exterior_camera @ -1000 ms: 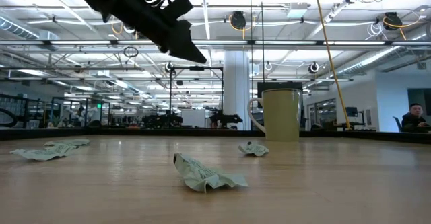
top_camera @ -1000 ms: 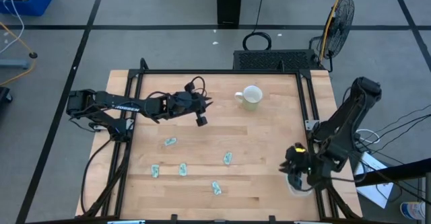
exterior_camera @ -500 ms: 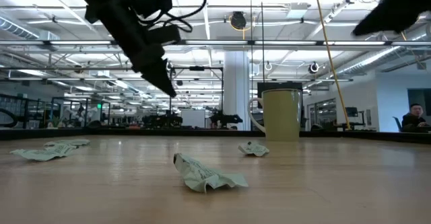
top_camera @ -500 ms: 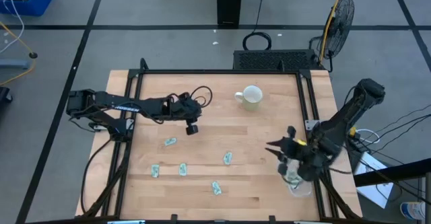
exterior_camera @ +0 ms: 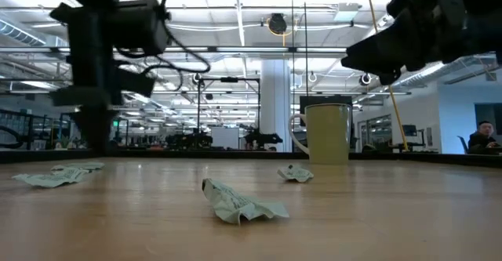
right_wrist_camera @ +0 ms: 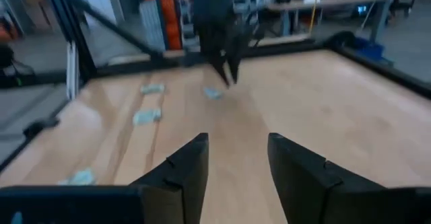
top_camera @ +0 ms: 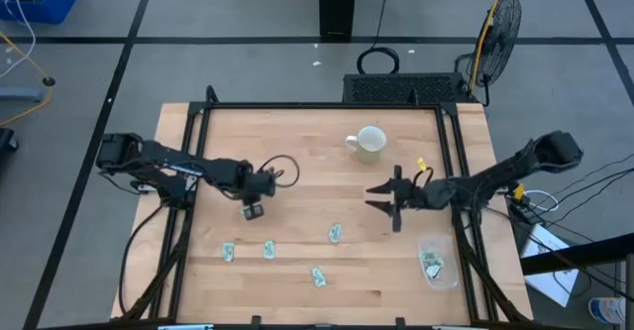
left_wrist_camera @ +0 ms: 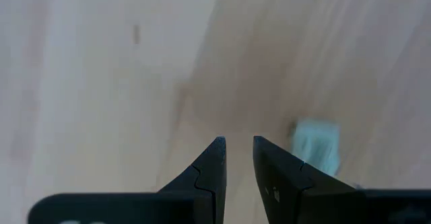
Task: Pick and place Stevia / Truvia into bins
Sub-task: Put the stevia packet into the transparent bin
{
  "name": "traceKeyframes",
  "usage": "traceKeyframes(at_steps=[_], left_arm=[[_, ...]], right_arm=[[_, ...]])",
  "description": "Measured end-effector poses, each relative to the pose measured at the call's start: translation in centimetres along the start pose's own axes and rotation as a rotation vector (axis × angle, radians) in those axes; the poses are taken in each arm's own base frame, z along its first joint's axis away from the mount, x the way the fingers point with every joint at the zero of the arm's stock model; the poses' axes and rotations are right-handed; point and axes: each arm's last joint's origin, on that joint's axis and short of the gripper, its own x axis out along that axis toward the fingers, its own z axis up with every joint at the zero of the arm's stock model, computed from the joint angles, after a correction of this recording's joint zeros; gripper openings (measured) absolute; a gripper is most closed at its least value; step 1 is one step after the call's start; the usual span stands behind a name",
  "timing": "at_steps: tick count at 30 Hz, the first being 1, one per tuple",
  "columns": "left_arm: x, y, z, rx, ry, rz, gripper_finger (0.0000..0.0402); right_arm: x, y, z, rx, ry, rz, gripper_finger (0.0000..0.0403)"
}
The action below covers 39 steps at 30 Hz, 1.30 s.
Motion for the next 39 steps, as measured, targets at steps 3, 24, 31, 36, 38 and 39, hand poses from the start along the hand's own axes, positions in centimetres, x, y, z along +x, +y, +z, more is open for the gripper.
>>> traceKeyframes(at_steps=[3,24,31,36,38,39], left_arm=[[0.6,-0.4,-1.3,-0.017,0.050,0.019,0.0081],[-0.7,-1.9,-1.5,0.025,-0.053,-0.026,0.0081],[-0.7,-2.0,-1.1,0.064,-0.114,-0.010,0.0081],[-0.7,-1.9,-1.0,0.059,-0.124,0.009,0.0081],[-0.8,-1.9,-0.9,0.057,-0.137,0.017,0.0081],[-0.8,-2.0,-0.9,0.057,-0.146,0.019,0.0081]], right_arm=[[0.0,-0.8,-0.4,0.013,0.014,0.041,0.0147],[9.6,0.5,-0.9,-0.170,0.466,0.019,0.0146],[11.5,0.5,-4.0,-0.097,0.479,0.085,0.0145],[11.7,1.2,-4.9,-0.066,0.502,0.237,0.0140],[11.7,1.3,-5.0,-0.067,0.506,0.241,0.0138],[11.7,1.4,-4.9,-0.062,0.504,0.240,0.0137]])
